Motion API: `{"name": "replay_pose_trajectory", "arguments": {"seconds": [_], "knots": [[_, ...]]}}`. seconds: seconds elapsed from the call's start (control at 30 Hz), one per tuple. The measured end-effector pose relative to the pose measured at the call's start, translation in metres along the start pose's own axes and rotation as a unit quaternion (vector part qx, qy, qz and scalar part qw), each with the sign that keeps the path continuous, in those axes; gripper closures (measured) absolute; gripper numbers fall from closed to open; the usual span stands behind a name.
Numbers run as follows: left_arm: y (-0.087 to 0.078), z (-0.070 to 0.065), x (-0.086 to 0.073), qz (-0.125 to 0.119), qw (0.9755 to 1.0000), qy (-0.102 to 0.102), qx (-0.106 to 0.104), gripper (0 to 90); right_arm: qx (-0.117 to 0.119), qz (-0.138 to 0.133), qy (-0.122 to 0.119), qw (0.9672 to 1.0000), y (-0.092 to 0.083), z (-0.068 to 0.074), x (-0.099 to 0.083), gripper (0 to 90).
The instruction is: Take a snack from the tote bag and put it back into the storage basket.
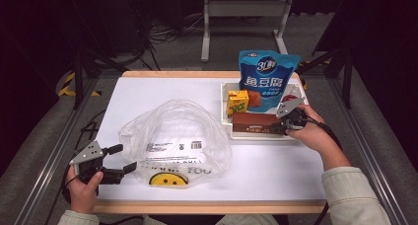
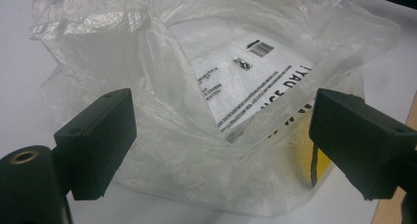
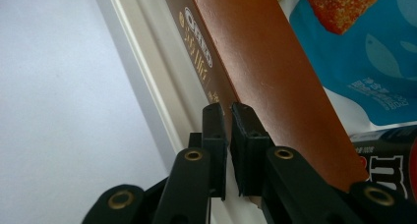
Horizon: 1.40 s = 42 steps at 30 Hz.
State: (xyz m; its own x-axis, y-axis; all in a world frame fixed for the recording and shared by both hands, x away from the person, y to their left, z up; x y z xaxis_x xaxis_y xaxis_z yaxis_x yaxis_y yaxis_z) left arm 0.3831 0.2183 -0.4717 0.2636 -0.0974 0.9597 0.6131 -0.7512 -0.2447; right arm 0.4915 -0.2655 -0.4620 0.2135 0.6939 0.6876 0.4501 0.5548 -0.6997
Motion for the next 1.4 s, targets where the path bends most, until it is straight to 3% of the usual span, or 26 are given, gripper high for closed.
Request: {"name": "replay_pose_trajectory", "arguments": {"seconds": [0.57, 0.77, 1.0, 1.1, 1.23, 1.4], "knots": [[0.0, 0.0, 0.0, -0.001, 1.0, 0.0, 0.0, 11.4, -0.021, 0.008, 0.009, 0.9997, -0.003, -0.009, -0.008, 83.2], [0.0, 0.0, 0.0, 0.0, 1.0, 0.002, 0.0, 11.4, -0.009, -0.014, 0.014, 0.9998, -0.006, -0.001, 0.002, 81.6], [0.002, 0.0, 0.001, -0.002, 1.0, 0.0, -0.002, 11.4, -0.013, -0.057, 0.022, 0.998, -0.014, 0.01, 0.024, 74.7], [0.003, 0.0, 0.002, -0.001, 1.0, 0.005, -0.003, 11.4, -0.025, -0.089, 0.045, 0.9947, -0.02, 0.018, 0.035, 63.1], [0.002, 0.0, 0.002, -0.002, 1.0, 0.002, -0.003, 11.4, -0.032, -0.155, 0.086, 0.9837, -0.03, 0.03, 0.053, 48.7], [0.001, -0.001, 0.003, -0.003, 1.0, 0.001, -0.002, 11.3, -0.034, -0.204, 0.102, 0.973, -0.041, 0.046, 0.067, 39.2]]}}
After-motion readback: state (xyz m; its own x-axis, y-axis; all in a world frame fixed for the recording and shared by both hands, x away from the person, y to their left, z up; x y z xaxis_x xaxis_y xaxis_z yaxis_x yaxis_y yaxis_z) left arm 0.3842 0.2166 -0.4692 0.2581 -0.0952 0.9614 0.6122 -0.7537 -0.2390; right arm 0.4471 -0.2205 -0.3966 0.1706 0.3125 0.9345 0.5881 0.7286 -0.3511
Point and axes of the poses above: each handheld gripper's, and its own axes: y roughly forward along the jaws, x roughly out of its top, z roughly to its left, the point moved 10 cm from there along y, roughly forward along the jaws, and after that the axes turned 13 degrees about -z, right-handed, at the moved point
